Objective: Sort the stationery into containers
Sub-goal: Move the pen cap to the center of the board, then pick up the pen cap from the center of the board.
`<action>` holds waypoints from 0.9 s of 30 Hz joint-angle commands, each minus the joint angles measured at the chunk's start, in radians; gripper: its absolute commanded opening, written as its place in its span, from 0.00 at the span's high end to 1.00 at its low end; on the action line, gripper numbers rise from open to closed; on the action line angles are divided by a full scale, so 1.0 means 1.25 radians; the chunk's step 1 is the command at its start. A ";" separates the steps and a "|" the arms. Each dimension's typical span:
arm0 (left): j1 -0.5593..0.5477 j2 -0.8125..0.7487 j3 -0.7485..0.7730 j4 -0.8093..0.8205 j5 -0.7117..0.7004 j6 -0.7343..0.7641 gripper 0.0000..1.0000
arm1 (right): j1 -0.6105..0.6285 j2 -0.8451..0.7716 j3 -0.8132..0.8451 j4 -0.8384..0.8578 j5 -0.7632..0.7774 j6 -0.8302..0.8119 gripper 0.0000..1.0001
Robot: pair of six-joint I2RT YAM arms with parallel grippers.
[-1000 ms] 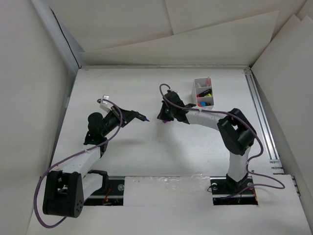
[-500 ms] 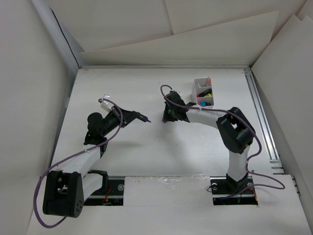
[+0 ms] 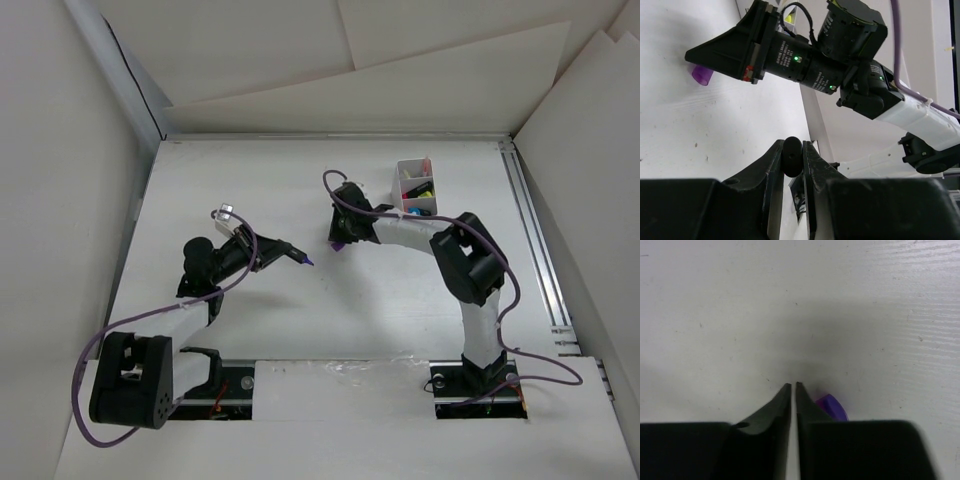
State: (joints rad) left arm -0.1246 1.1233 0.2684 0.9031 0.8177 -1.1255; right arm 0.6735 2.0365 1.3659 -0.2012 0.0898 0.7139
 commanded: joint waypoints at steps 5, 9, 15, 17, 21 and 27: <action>0.003 -0.106 0.042 -0.089 -0.024 0.090 1.00 | -0.053 -0.090 0.053 -0.039 -0.026 -0.072 0.72; 0.003 -0.116 0.042 -0.089 -0.025 0.090 1.00 | -0.107 -0.006 0.076 -0.064 -0.116 -0.080 1.00; 0.003 -0.116 0.042 -0.089 -0.016 0.099 1.00 | -0.114 0.027 0.085 -0.067 -0.163 -0.101 1.00; 0.003 -0.116 0.042 -0.089 -0.016 0.099 1.00 | -0.114 0.035 0.094 -0.076 -0.174 -0.111 1.00; 0.003 -0.116 0.042 -0.089 -0.016 0.106 1.00 | -0.107 0.042 0.094 -0.055 -0.232 -0.120 1.00; 0.003 -0.116 0.033 -0.106 -0.016 0.126 1.00 | -0.107 0.053 0.078 -0.048 -0.224 -0.109 1.00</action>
State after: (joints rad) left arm -0.1242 0.9955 0.2840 0.7506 0.7910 -1.0035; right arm 0.5365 2.0964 1.4517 -0.2771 -0.1802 0.5858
